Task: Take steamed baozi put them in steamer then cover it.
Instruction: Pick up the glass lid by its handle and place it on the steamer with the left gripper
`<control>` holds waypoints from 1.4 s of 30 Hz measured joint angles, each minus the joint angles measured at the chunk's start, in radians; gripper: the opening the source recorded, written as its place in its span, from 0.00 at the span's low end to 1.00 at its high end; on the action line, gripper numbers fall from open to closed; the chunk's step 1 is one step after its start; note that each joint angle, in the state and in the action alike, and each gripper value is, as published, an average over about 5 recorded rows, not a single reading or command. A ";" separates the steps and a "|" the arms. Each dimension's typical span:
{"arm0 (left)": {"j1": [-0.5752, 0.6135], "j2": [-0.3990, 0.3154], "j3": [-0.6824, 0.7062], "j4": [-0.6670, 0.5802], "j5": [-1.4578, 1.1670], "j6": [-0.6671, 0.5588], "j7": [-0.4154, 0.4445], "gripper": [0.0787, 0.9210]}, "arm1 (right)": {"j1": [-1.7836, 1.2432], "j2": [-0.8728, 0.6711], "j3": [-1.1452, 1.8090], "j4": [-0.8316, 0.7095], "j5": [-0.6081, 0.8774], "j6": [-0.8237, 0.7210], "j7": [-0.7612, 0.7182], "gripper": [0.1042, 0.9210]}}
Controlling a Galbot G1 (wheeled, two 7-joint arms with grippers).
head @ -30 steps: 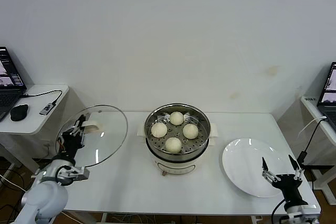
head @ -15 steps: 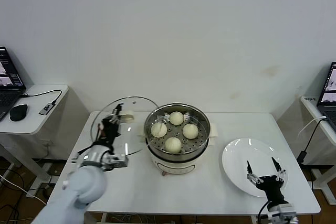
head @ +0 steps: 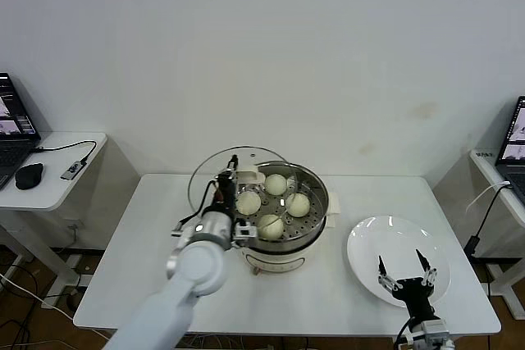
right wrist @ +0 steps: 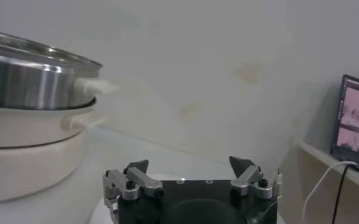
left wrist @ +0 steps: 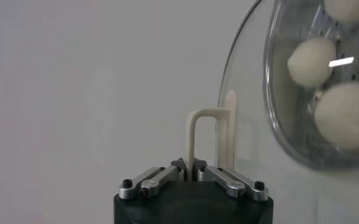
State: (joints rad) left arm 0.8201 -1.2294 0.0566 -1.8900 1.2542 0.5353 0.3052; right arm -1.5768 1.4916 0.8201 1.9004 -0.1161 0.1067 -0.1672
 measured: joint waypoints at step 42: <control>-0.028 -0.208 0.067 0.231 0.119 -0.038 -0.029 0.08 | -0.013 -0.015 -0.024 -0.010 0.005 0.011 -0.007 0.88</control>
State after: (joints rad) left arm 0.7922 -1.4369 0.1240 -1.6587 1.3731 0.4977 0.2765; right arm -1.5897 1.4769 0.7961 1.8907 -0.1115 0.1173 -0.1739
